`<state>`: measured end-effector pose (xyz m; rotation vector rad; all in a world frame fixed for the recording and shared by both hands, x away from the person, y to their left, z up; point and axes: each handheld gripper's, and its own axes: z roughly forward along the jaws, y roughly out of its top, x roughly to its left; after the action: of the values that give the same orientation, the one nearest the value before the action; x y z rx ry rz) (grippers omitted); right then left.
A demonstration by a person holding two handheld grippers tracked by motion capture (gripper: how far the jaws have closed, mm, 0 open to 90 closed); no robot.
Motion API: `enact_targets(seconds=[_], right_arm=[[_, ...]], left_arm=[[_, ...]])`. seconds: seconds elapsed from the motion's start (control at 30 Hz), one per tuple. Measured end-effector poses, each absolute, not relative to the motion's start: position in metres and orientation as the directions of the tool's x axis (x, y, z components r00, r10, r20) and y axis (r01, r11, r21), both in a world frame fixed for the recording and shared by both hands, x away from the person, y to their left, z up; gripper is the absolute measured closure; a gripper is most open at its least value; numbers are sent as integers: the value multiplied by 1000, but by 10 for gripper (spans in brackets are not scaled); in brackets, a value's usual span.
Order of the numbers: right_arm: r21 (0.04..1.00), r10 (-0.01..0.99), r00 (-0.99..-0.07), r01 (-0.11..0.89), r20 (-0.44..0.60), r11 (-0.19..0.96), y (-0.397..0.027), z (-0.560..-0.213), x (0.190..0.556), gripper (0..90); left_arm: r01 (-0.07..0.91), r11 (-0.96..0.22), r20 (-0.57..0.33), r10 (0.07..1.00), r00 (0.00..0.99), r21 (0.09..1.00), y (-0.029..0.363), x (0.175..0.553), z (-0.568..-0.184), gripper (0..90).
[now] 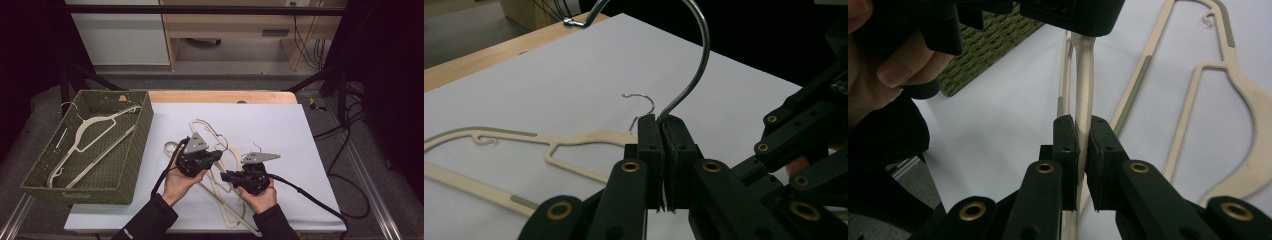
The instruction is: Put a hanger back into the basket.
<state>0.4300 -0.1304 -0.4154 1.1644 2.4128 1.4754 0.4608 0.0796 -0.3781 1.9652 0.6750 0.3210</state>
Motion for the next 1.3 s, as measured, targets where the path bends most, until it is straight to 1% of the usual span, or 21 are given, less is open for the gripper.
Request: enact_targets(seconds=[0.03,0.13,0.17,0.2,0.23,0.27,0.3,0.37,0.43,0.5,0.6,0.67,0.8,0.83,0.97,1.0,1.07,1.13,1.17,1.3], right_arm=[[789,642,-704,563,303,245,-131,-415,430,850],[787,631,-708,567,317,242,-132,-414,429,866],[791,620,-718,560,315,247,-132,-413,429,868],[793,619,-723,554,307,253,-133,-412,429,869],[791,616,-727,553,304,262,-134,-411,428,869],[792,614,-731,548,297,269,-135,-411,428,869],[792,610,-736,545,295,275,-136,-410,427,870],[793,600,-746,537,288,287,-137,-408,426,870],[797,581,-761,528,290,293,-138,-407,425,870],[801,564,-773,520,293,297,-139,-405,423,870],[808,531,-793,506,297,303,-140,-403,420,871],[810,513,-806,495,295,313,-140,-402,419,871],[812,491,-819,487,297,322,-139,-402,416,871],[812,482,-825,482,295,328,-140,-402,415,871],[813,464,-834,477,298,334,-140,-401,414,871],[814,457,-839,471,295,339,-140,-401,414,870],[817,448,-845,464,292,342,-140,-401,413,871],[815,440,-848,464,296,346,-140,-401,412,870],[816,438,-851,459,290,351,-140,-402,413,869],[817,443,-852,454,280,357,-140,-403,413,859]], left_arm=[[314,-344,-64,578,814,885,82,460,-376,836],[302,-366,-59,547,835,880,93,457,-369,715],[298,-370,-53,548,835,880,97,456,-368,665],[295,-377,-50,541,840,878,101,455,-366,595],[291,-379,-48,536,843,879,106,454,-365,502],[280,-374,-39,538,842,884,112,453,-364,451],[270,-371,-32,537,843,889,117,452,-363,427],[268,-382,-34,521,853,885,126,450,-363,320],[256,-406,-7,522,853,877,132,448,-365,282],[261,-433,-3,511,859,863,136,448,-369,255],[267,-461,-12,484,875,846,139,447,-375,257],[267,-485,-17,459,888,833,139,447,-379,276],[245,-536,8,425,905,808,135,448,-383,362],[237,-549,12,411,911,801,134,448,-384,401],[201,-607,55,376,925,769,129,447,-387,488],[208,-605,49,379,924,768,128,447,-388,496],[210,-617,50,376,925,758,128,449,-389,542],[221,-617,36,376,926,755,128,449,-390,612],[223,-617,35,376,926,754,128,449,-390,619],[201,-645,75,373,925,737,128,444,-389,656]])
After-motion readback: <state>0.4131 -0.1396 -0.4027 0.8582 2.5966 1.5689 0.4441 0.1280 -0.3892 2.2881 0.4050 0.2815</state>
